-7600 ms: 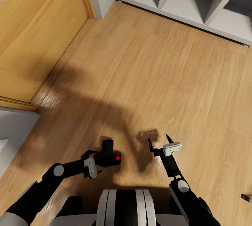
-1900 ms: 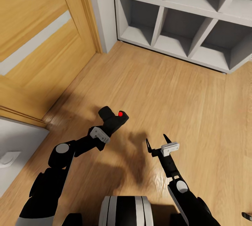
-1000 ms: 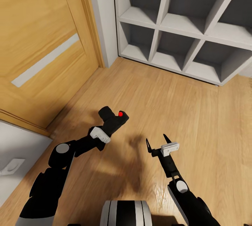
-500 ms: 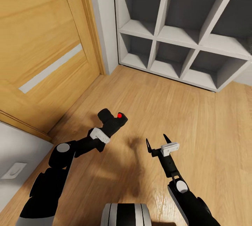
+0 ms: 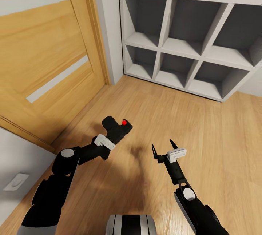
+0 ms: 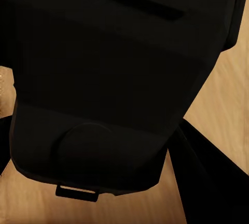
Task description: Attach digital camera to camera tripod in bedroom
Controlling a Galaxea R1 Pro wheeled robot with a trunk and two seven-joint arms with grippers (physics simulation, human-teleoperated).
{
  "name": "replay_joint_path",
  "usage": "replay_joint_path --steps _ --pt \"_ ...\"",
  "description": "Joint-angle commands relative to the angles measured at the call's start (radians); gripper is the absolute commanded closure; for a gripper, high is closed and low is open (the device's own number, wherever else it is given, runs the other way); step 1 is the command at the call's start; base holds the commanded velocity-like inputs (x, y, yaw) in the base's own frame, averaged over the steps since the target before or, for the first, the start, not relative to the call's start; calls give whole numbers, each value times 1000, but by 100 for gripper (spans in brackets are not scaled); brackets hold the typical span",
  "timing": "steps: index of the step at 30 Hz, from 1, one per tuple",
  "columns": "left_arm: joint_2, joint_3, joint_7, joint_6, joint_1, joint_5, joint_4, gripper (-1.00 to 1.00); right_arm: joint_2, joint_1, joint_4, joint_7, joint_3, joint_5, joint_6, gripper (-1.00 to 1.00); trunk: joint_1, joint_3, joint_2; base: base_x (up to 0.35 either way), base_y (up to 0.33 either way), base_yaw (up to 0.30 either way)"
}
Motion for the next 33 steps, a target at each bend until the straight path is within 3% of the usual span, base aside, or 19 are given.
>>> replay_joint_path --steps 1,33 --pt "-1 0 -8 6 -1 -8 -1 100 -1 0 0 -5 2 5 -2 -100 -1 3 0 0 0 0" --pt "7 -1 -8 8 -1 -8 17 100 -1 0 0 -11 2 3 -2 -100 -15 127 7 0 0 0"
